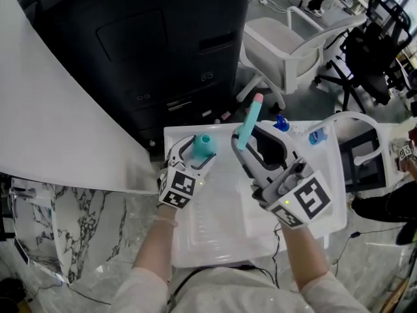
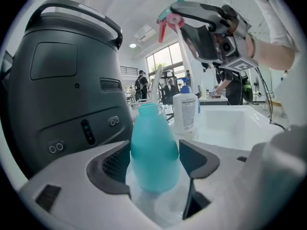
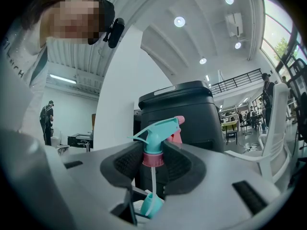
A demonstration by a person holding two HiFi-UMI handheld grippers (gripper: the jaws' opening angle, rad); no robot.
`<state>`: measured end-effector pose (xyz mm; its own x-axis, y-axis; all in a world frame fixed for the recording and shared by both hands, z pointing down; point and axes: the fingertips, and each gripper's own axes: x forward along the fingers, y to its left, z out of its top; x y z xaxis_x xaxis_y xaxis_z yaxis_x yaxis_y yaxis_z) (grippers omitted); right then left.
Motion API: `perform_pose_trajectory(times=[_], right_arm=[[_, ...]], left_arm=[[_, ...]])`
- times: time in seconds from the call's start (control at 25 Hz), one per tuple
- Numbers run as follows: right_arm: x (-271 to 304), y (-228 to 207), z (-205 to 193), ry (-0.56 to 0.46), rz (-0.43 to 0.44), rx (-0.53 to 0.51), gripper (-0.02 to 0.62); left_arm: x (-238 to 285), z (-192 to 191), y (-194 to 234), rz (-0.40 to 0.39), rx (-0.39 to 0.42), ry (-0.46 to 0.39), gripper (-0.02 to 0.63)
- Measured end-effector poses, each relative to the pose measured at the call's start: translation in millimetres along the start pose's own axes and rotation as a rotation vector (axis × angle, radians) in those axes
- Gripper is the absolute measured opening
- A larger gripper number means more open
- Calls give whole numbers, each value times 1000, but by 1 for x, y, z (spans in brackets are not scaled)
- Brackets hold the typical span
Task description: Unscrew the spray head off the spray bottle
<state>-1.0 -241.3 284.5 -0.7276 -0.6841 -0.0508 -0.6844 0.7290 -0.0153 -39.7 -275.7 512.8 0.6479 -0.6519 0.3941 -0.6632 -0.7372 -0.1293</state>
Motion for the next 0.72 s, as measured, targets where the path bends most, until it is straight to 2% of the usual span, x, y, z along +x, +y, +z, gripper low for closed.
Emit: perform_pose_trajectory(times=[0.24,0.72], right_arm=[[-10,-4,-3,0,-16,30,135],[-21,-3,-10,23,-16,18,133]], left_arm=[[-1,11,3,-14,-9,0,367],[-52,36,7,68,-22,-33,387]])
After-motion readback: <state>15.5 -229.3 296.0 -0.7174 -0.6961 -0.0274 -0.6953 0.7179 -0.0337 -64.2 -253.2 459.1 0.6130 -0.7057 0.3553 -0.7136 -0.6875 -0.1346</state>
